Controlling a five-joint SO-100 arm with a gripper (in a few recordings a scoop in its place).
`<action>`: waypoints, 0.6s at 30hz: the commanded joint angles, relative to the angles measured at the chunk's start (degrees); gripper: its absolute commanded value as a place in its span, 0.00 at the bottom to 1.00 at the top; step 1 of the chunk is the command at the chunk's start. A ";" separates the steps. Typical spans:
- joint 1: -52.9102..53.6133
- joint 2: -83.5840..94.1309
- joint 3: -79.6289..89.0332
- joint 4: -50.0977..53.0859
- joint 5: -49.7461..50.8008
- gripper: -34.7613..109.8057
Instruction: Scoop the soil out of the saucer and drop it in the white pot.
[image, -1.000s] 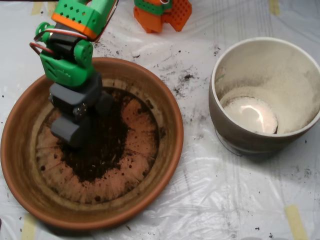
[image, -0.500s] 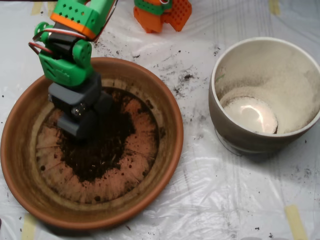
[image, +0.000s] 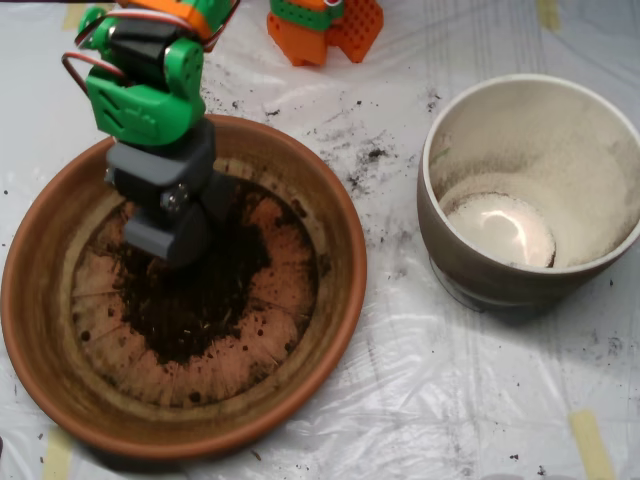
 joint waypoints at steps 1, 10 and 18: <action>-3.34 12.74 -3.08 1.76 0.18 0.24; -12.66 25.40 -0.18 3.87 -3.69 0.24; -23.55 29.97 -0.18 5.10 -6.77 0.24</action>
